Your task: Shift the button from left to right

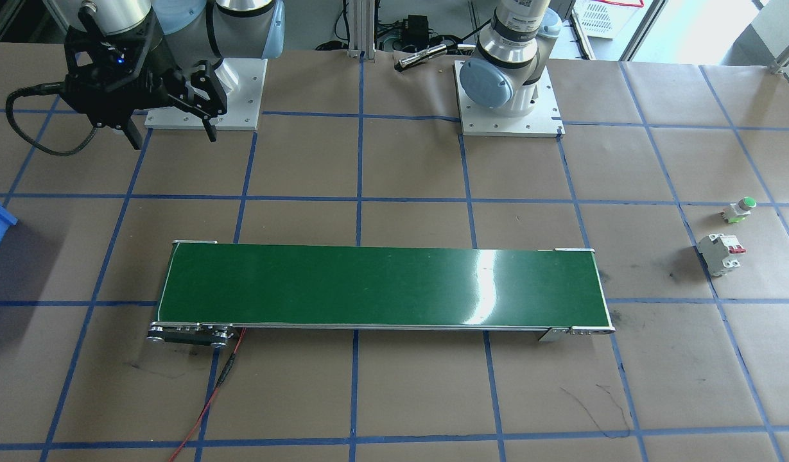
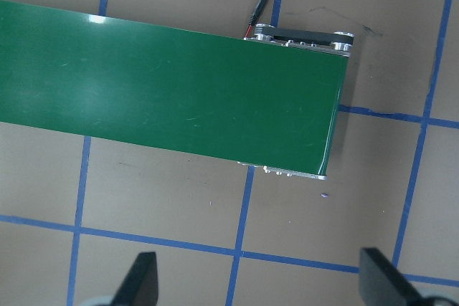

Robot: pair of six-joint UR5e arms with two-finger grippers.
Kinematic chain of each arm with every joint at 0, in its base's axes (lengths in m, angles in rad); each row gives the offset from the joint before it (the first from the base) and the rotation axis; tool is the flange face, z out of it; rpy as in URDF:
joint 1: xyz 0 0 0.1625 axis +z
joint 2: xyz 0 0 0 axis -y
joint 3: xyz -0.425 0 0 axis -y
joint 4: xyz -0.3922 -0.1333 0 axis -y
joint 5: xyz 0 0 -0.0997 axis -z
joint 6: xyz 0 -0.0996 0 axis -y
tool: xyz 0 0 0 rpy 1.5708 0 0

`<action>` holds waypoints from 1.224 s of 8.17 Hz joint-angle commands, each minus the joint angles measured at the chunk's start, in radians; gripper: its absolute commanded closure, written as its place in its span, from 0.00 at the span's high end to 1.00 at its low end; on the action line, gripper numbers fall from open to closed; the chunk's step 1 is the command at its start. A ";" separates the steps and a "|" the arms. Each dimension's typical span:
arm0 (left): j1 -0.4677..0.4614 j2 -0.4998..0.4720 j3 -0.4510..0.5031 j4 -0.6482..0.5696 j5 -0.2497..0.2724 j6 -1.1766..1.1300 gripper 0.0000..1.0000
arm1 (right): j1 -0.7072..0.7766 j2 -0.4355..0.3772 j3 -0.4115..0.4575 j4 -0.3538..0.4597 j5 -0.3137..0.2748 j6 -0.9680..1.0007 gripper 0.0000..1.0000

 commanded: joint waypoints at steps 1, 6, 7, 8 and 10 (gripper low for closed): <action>0.150 -0.160 0.003 0.015 -0.006 0.154 1.00 | 0.000 0.000 0.000 0.000 0.000 0.000 1.00; 0.193 -0.248 -0.116 0.322 -0.001 0.121 1.00 | 0.000 0.000 0.000 0.000 0.000 0.000 1.00; 0.193 -0.228 -0.214 0.502 -0.003 0.101 1.00 | 0.000 0.000 0.000 0.000 0.000 0.000 1.00; 0.195 -0.213 -0.289 0.600 -0.009 0.115 1.00 | 0.000 0.000 0.000 0.000 0.000 0.000 1.00; 0.196 -0.229 -0.334 0.607 -0.015 0.121 1.00 | 0.000 0.000 0.000 0.000 0.000 0.000 1.00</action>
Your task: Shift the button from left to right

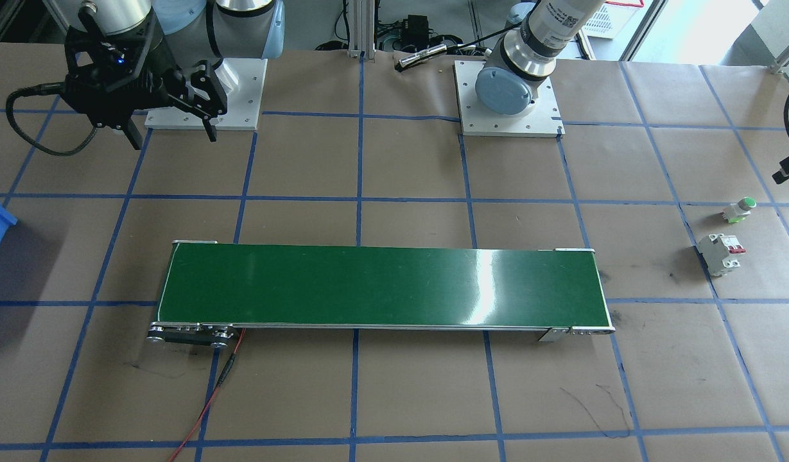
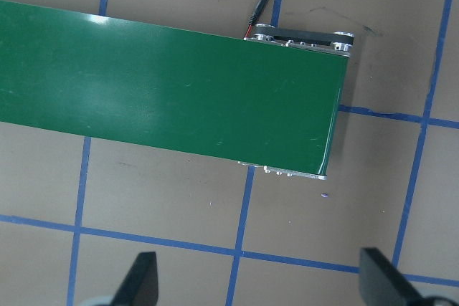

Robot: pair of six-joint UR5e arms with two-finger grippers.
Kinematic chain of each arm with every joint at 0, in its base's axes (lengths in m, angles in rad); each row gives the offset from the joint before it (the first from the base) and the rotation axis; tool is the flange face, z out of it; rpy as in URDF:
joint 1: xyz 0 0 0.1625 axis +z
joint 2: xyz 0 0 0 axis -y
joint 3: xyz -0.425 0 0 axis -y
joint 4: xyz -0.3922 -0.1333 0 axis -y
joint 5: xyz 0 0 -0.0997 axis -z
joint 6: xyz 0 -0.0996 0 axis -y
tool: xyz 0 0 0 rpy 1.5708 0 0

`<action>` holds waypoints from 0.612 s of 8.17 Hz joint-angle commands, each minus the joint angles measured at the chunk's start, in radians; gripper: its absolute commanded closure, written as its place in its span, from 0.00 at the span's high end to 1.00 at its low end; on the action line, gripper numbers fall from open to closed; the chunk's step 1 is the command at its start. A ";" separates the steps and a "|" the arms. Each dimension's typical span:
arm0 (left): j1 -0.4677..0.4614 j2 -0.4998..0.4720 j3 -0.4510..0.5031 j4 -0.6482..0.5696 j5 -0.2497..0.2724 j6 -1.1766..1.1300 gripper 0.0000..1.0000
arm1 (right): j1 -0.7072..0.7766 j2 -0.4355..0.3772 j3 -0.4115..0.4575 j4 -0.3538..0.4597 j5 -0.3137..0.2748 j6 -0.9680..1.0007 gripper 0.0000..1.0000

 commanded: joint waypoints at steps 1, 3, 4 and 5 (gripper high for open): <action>0.001 -0.030 -0.054 0.054 -0.008 0.035 1.00 | 0.000 0.000 0.000 0.000 -0.002 0.000 1.00; 0.001 -0.050 -0.054 0.052 -0.009 0.176 1.00 | 0.000 0.000 0.000 0.000 0.000 0.000 1.00; 0.001 -0.062 -0.056 0.052 -0.008 0.184 1.00 | 0.000 0.000 0.000 0.000 0.000 0.000 1.00; 0.001 -0.079 -0.056 0.052 -0.006 0.216 1.00 | 0.000 0.000 0.000 0.000 0.000 0.000 1.00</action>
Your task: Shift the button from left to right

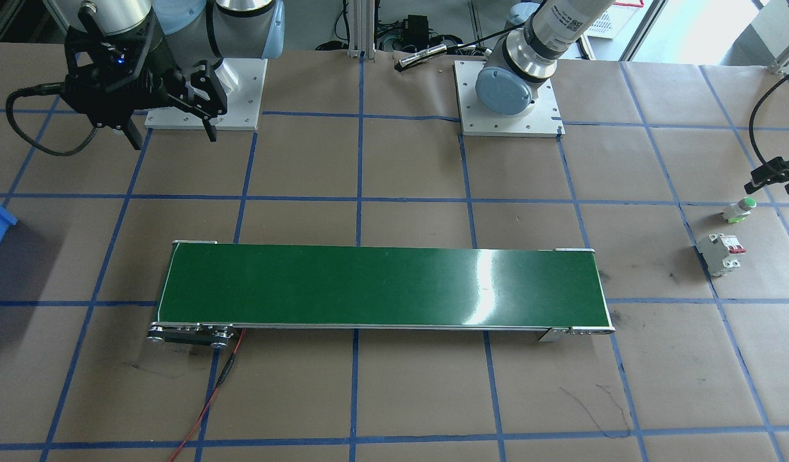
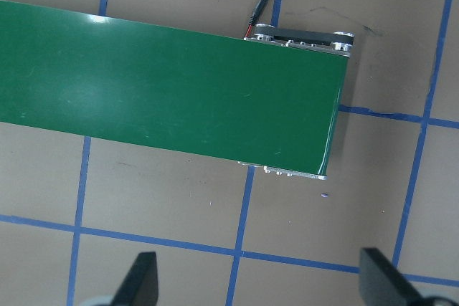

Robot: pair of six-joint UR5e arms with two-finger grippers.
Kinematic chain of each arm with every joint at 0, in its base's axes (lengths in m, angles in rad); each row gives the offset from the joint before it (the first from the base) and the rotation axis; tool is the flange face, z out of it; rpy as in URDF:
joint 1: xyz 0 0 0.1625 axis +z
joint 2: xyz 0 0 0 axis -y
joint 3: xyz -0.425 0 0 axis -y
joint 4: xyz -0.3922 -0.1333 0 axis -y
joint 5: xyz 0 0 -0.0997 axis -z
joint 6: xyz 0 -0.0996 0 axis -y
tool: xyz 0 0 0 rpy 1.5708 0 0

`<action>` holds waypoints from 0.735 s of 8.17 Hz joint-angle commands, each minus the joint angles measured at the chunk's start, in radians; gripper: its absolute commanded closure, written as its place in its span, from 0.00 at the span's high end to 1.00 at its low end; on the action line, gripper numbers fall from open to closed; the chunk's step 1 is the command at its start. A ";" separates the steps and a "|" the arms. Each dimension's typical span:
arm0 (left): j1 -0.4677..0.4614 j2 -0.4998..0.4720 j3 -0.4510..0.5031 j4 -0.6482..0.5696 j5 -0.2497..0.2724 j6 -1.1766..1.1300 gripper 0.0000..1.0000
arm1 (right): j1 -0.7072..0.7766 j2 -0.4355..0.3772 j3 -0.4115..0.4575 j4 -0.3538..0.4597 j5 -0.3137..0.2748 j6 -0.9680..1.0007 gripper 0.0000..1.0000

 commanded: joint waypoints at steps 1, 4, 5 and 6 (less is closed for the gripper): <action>0.000 -0.041 0.000 0.002 0.011 0.110 1.00 | 0.000 0.000 0.000 0.000 0.000 0.000 1.00; 0.000 -0.127 0.010 0.005 0.013 0.101 1.00 | 0.000 0.000 0.000 0.000 0.000 0.000 1.00; 0.000 -0.132 0.011 0.005 0.011 0.101 1.00 | 0.000 0.000 0.000 0.000 0.000 0.000 1.00; 0.000 -0.141 0.011 0.005 0.005 0.100 1.00 | 0.000 0.000 0.000 0.000 0.000 0.000 1.00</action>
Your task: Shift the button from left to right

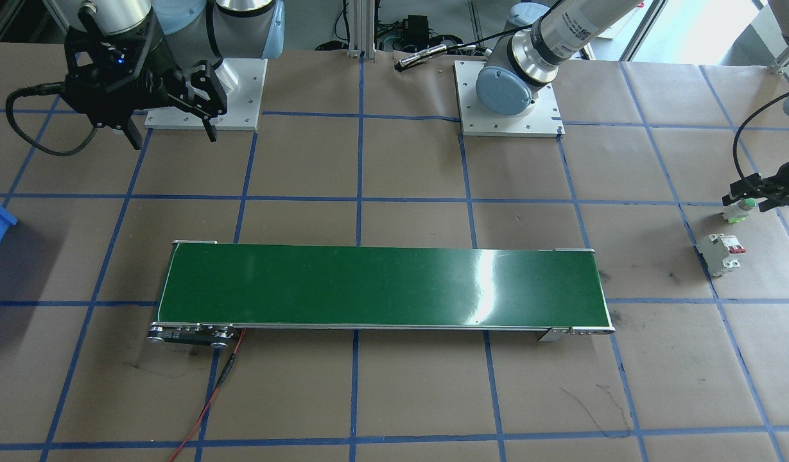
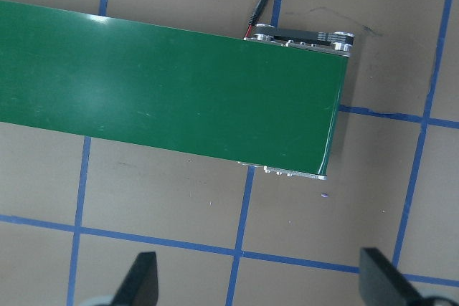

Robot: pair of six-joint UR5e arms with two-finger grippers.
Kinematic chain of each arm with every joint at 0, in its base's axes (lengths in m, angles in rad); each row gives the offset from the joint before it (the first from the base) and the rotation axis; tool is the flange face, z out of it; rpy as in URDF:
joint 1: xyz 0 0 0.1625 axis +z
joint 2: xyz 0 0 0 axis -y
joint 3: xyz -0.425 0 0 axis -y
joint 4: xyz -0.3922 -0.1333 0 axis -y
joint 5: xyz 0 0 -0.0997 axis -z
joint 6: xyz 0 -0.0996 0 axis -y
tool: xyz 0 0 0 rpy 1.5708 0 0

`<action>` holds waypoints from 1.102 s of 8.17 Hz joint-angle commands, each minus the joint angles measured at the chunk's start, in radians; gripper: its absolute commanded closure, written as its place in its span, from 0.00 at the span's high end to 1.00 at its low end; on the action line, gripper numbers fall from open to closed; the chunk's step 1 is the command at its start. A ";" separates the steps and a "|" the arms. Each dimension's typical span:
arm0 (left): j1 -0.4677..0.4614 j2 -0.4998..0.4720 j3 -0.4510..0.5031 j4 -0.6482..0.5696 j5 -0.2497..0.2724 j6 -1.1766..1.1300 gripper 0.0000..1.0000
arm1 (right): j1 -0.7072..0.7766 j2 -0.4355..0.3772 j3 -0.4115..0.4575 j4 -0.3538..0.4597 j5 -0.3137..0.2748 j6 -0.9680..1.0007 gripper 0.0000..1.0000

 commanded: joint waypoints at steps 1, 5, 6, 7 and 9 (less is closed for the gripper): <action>0.000 -0.030 0.002 0.031 -0.008 -0.010 1.00 | 0.000 0.000 0.000 0.000 0.000 0.000 1.00; 0.000 -0.029 -0.003 0.051 -0.054 -0.037 0.68 | 0.000 0.000 0.000 0.000 0.000 0.000 1.00; 0.000 -0.029 -0.004 0.051 -0.054 -0.037 0.67 | 0.000 0.000 0.000 0.000 0.000 0.000 1.00; 0.000 -0.027 -0.004 0.051 -0.054 -0.037 0.68 | 0.000 0.000 0.000 0.000 0.000 0.000 1.00; 0.000 -0.027 0.002 0.050 -0.047 -0.037 0.72 | 0.000 0.000 0.000 0.000 0.000 0.000 1.00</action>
